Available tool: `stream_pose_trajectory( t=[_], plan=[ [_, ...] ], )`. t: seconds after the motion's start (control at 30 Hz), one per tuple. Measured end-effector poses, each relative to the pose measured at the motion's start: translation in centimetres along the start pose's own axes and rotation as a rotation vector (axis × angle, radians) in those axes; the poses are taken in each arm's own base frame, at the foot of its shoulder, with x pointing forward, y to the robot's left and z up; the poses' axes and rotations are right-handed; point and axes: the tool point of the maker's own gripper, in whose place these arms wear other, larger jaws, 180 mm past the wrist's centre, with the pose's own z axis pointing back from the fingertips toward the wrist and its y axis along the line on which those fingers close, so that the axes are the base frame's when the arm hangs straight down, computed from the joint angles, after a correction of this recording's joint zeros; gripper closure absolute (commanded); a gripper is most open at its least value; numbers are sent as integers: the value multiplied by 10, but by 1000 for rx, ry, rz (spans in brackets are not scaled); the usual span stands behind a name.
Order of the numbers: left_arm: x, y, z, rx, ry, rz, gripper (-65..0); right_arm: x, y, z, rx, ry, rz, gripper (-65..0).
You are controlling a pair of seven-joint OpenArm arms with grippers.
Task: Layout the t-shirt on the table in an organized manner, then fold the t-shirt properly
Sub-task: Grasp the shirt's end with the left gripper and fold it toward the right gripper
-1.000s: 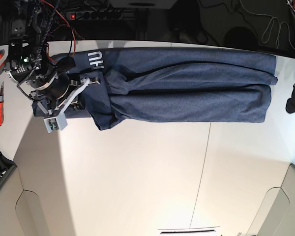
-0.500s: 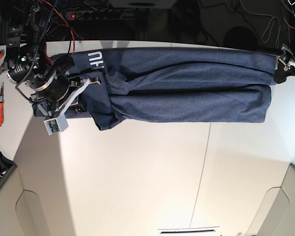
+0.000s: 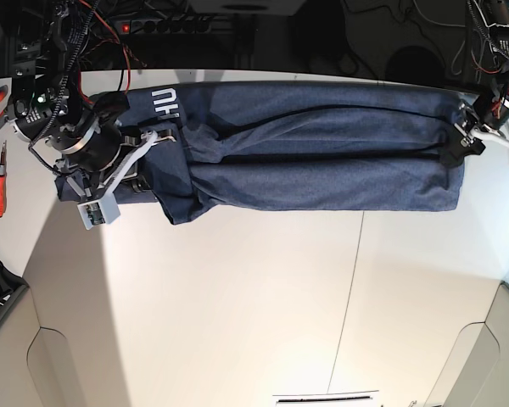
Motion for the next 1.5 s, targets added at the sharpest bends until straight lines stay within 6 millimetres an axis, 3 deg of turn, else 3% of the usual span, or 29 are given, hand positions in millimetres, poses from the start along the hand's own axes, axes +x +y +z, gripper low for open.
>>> stream_pose_trajectory(
  t=[0.03,0.13,0.27,0.4,0.63,0.77,0.9,1.0,1.13,1.23,1.27,1.37,1.43,1.5],
  plan=[
    [-4,3,2,5,16,15,0,-1,-4,0,-22,6,12,0],
    [11,-2,14,-53,-65,128,0,1,-19,1,-104,-3,31,0],
    [42,-53,33,-276,-78,142,0,-1,-51,8,-261,1,3,0],
    [35,-95,35,-340,5,-15,0,-10,-76,15,-324,26,-46,0],
    [-41,-182,-1,-544,178,-57,0,-43,-123,25,-425,93,-169,0],
    [-89,-233,-18,-673,297,-49,0,-55,-133,26,-426,104,-236,0],
    [-107,-279,-28,-784,350,-74,0,-57,-137,27,-429,104,-252,0],
    [-120,-297,-33,-815,395,-118,0,-57,-136,27,-428,104,-252,0],
    [-136,-301,-34,-808,442,-156,0,-57,-136,27,-429,104,-252,0],
    [-148,-305,-30,-831,499,-174,-317,-57,-136,27,-429,103,-252,0],
    [-151,-309,-27,-848,513,-170,-369,-57,-136,27,-429,103,-252,0],
    [-151,-316,-25,-878,509,-148,-376,-56,-136,27,-426,102,-252,-27],
    [-146,-317,-27,-880,501,-162,-376,-54,-127,23,-367,105,-206,-186],
    [-141,-320,-29,-885,492,-173,-376,-54,-123,22,-341,108,-186,-256]
  ],
)
